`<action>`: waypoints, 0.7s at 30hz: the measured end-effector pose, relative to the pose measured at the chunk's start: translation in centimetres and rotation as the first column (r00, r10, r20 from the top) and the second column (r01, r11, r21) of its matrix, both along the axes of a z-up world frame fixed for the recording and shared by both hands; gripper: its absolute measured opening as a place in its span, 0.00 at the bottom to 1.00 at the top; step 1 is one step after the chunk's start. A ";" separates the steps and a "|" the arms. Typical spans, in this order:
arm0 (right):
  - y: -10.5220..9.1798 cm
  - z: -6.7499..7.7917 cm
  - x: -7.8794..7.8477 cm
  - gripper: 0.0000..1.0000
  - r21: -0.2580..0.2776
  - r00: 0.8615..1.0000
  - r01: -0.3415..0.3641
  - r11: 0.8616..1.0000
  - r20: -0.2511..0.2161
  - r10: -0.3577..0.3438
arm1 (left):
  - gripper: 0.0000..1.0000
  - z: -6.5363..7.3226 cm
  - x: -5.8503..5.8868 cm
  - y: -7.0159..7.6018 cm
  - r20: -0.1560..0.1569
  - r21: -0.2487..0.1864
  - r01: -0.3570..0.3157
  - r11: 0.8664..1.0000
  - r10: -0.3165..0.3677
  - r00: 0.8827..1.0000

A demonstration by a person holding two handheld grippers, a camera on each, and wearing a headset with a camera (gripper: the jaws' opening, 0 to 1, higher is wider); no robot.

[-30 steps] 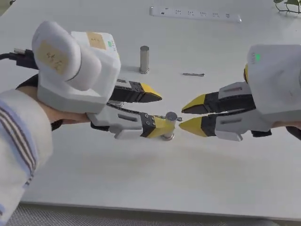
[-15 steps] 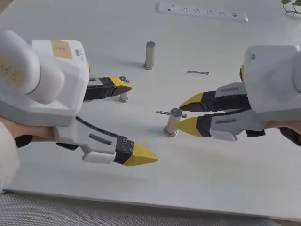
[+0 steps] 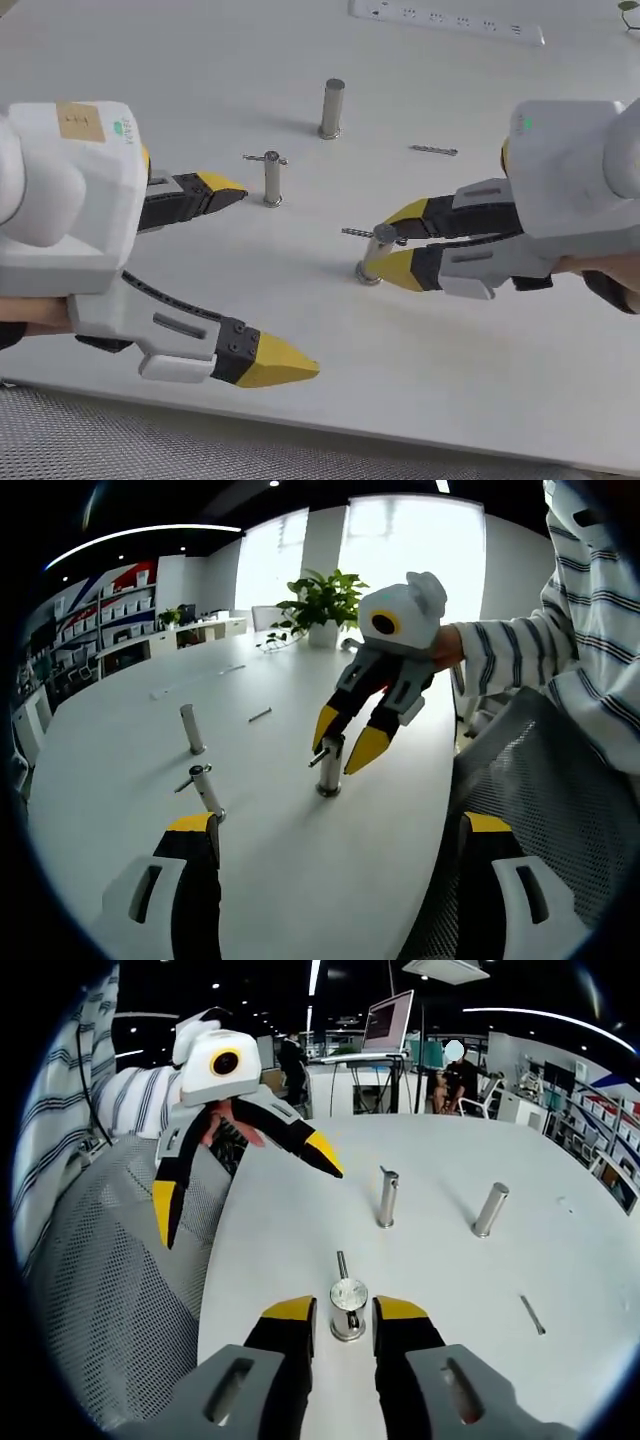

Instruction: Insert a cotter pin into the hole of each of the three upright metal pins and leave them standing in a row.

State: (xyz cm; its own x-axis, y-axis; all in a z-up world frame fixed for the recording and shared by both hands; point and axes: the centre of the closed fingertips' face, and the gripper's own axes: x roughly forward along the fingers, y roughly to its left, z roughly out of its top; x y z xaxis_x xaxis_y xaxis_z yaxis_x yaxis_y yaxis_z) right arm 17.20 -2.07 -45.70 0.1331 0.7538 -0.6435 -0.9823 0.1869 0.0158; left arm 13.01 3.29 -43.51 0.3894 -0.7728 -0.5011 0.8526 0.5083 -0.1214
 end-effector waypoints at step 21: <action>0.3 -0.4 0.2 0.09 0.009 1.000 -0.001 1.000 -0.031 0.002 | 0.99 -0.6 0.0 0.4 -0.025 -0.006 -0.055 0.998 0.054 0.998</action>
State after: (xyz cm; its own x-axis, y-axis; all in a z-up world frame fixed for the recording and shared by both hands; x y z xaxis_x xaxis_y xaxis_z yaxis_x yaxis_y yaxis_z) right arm 17.35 -1.81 -46.06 0.1122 0.7595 -0.6407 -0.9816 0.1850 0.0474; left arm 13.05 3.69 -44.13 0.4184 -0.7543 -0.5060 0.8202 0.5530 -0.1462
